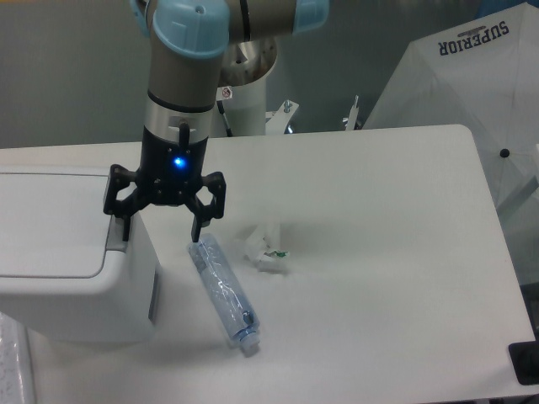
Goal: Open the trash can
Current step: 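Lower the gripper onto the lid edge and push the lid open, then raise the gripper away from the opened trash can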
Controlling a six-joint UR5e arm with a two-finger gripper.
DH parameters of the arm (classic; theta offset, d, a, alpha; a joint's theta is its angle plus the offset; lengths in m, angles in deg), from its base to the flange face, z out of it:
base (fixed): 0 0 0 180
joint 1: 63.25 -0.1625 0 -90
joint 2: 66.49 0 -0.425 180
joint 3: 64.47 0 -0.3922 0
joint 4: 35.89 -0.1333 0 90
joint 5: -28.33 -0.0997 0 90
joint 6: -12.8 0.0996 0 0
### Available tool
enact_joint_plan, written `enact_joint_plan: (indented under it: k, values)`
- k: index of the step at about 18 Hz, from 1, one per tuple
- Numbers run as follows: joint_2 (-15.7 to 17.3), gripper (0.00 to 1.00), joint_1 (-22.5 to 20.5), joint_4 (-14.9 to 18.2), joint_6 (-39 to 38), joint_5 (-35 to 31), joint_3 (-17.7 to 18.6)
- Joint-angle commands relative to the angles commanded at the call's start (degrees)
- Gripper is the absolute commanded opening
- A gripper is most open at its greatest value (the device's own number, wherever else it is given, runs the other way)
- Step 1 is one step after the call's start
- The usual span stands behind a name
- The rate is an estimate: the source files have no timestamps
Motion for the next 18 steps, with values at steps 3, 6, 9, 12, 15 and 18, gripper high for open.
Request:
enact_joint_plan:
  k: [3, 6, 9, 12, 15, 18]
  values:
    - [-0.1, 1.0, 0.0, -0.1, 0.0, 0.0, 0.0]
    - [-0.1, 1.0, 0.0, -0.1, 0.0, 0.0, 0.0]
    - [-0.1, 1.0, 0.0, -0.1, 0.1, 0.0, -0.1]
    - [0.3, 1.0, 0.0, -3.3, 0.3, 0.0, -0.9]
    - [0.5, 1.0, -0.3, -5.4, 1.6, -0.2, -3.4]
    - [0.4, 1.0, -2.0, -5.4, 3.6, -0.4, -6.1]
